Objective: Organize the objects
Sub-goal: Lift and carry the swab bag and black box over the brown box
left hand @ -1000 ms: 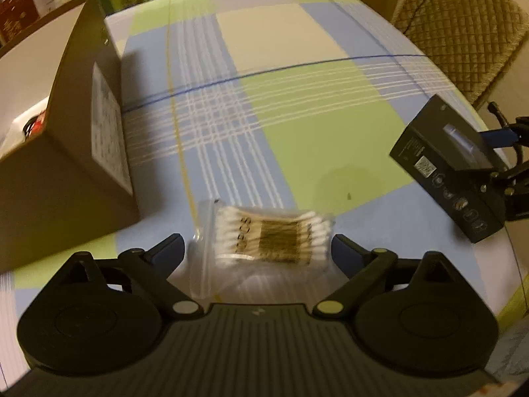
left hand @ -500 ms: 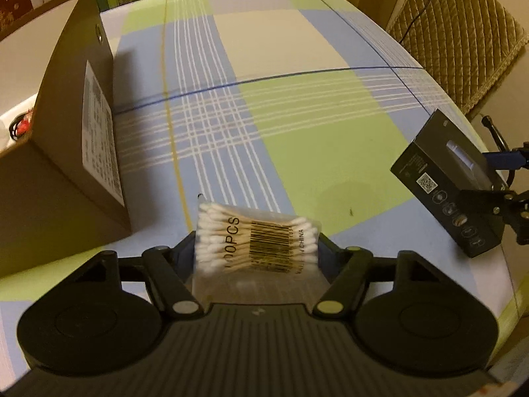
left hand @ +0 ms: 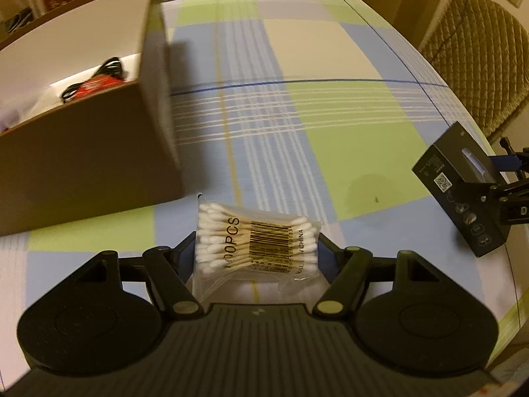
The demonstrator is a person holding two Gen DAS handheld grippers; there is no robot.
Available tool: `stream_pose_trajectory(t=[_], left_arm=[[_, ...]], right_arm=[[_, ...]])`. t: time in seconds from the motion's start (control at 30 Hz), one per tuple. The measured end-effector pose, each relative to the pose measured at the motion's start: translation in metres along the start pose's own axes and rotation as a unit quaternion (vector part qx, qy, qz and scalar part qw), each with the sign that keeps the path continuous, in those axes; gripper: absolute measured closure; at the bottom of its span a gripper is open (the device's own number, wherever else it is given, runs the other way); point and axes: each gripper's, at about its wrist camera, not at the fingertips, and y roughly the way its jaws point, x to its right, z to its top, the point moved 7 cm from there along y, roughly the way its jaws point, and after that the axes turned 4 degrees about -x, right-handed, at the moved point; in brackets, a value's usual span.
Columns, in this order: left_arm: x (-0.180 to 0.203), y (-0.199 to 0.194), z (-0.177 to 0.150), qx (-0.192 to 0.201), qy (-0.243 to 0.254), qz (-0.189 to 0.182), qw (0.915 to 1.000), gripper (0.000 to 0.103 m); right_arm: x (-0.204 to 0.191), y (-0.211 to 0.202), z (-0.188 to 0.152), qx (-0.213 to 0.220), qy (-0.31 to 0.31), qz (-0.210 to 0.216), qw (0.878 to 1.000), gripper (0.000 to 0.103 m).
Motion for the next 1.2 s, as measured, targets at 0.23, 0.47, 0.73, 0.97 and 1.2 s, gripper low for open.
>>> stream_pose_trajectory(t=[0.23, 0.47, 0.73, 0.97, 1.2], left_arm=[[-0.021, -0.021, -0.006, 0.014, -0.028, 0.017, 0.9994, 0.035], [-0.042, -0.051, -0.014, 0.036, -0.054, 0.028, 0.9975, 0.035], [-0.082, -0.093, -0.02, 0.066, -0.088, 0.047, 0.9929, 0.035], [-0.126, -0.133, -0.011, 0.102, -0.108, 0.057, 0.9872, 0.035], [-0.175, -0.156, 0.015, 0.133, -0.107, 0.077, 0.9824, 0.035]], right_arm=[[-0.005, 0.013, 0.002, -0.015, -0.013, -0.006, 1.0, 0.023], [-0.015, 0.011, 0.004, -0.018, -0.021, -0.005, 1.0, 0.026], [-0.053, -0.024, 0.029, 0.006, -0.006, 0.053, 0.999, 0.026], [-0.125, -0.064, 0.081, 0.057, -0.028, 0.132, 0.989, 0.026], [-0.215, -0.071, 0.138, 0.086, -0.048, 0.201, 0.975, 0.026]])
